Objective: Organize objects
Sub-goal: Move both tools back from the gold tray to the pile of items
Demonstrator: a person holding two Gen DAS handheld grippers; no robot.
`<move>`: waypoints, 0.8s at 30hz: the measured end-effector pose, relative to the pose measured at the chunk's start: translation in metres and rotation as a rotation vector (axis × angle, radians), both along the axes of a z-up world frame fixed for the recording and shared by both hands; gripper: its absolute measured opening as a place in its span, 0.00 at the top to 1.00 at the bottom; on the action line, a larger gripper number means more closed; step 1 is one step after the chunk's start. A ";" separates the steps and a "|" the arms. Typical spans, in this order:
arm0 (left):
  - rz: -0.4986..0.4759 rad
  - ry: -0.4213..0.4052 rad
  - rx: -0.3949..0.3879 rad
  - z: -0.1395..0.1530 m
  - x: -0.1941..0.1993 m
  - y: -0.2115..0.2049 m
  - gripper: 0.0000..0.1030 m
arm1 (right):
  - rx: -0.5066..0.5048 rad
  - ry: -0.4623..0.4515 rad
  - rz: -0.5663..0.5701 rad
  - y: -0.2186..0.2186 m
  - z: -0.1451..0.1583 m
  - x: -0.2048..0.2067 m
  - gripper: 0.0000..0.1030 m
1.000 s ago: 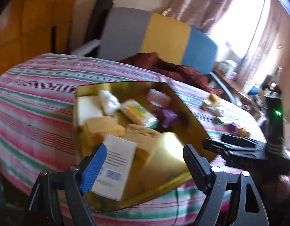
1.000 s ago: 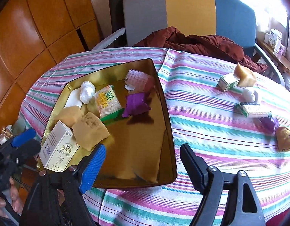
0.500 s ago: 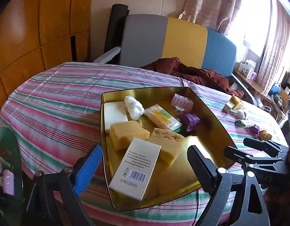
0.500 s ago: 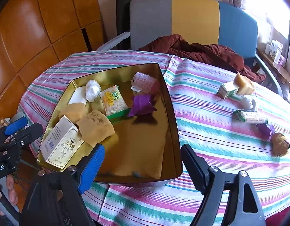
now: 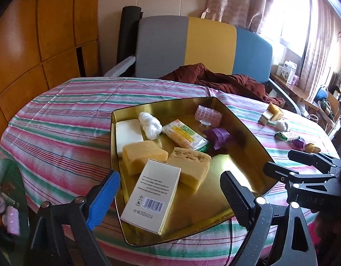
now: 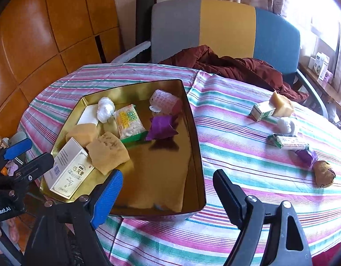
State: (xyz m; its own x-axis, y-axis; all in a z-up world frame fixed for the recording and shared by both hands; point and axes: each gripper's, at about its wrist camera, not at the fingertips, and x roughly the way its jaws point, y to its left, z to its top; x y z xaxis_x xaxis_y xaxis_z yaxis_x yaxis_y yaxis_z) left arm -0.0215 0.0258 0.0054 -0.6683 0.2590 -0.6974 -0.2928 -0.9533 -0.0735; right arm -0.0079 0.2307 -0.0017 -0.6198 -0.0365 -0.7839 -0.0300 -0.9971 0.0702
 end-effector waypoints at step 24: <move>-0.086 -0.031 -0.019 -0.002 -0.005 0.027 0.05 | 0.170 -0.025 -0.322 0.189 0.001 -0.008 0.12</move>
State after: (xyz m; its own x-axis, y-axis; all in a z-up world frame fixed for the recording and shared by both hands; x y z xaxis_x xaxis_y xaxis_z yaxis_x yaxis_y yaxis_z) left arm -0.0269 0.0532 0.0030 -0.6220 0.3008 -0.7230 -0.3713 -0.9262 -0.0660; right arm -0.0155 0.4197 -0.0009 -0.5592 0.2894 -0.7769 -0.3440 -0.9336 -0.1001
